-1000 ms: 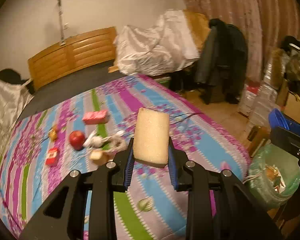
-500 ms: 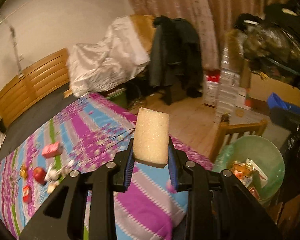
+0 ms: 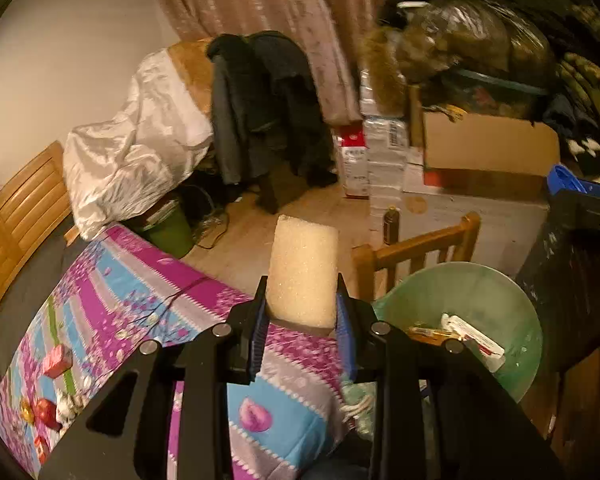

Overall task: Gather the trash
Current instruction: 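Carry the foam block and blue cap over the green bin with both grippers, then open both grippers to drop the foam block and cap into the bin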

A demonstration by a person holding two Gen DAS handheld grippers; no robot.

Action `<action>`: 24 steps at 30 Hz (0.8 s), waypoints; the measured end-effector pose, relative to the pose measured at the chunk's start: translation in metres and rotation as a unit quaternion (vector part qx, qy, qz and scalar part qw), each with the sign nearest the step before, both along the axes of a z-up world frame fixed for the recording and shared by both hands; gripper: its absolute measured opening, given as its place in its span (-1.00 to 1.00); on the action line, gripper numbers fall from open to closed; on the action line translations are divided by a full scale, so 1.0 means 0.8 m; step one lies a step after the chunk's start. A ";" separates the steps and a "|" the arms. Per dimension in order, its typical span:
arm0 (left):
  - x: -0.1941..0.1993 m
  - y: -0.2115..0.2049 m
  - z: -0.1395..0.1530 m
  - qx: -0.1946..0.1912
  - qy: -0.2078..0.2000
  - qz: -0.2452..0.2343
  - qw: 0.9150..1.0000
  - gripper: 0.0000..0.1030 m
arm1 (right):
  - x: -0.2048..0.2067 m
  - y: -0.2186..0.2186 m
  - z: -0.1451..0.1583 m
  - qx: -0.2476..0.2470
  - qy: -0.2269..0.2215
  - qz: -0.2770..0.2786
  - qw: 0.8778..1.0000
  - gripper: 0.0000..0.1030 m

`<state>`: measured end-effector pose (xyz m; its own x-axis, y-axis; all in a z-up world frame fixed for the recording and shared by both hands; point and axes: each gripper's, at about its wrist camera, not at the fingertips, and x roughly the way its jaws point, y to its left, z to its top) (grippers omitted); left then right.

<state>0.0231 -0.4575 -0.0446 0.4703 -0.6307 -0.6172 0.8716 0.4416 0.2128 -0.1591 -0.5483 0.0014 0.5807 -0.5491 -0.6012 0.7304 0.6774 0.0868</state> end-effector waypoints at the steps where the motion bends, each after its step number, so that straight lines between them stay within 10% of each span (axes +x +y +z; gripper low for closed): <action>1: -0.004 -0.005 -0.002 0.003 0.000 -0.005 1.000 -0.45 | -0.004 -0.006 -0.004 0.002 0.002 -0.004 1.000 -0.21; 16: -0.024 -0.039 -0.035 0.043 0.010 -0.038 0.998 -0.45 | -0.015 -0.019 -0.045 0.032 0.025 -0.018 0.999 -0.21; 24: -0.021 -0.043 -0.049 0.041 0.086 -0.101 0.990 -0.45 | -0.017 -0.029 -0.066 0.061 0.025 -0.013 0.998 -0.21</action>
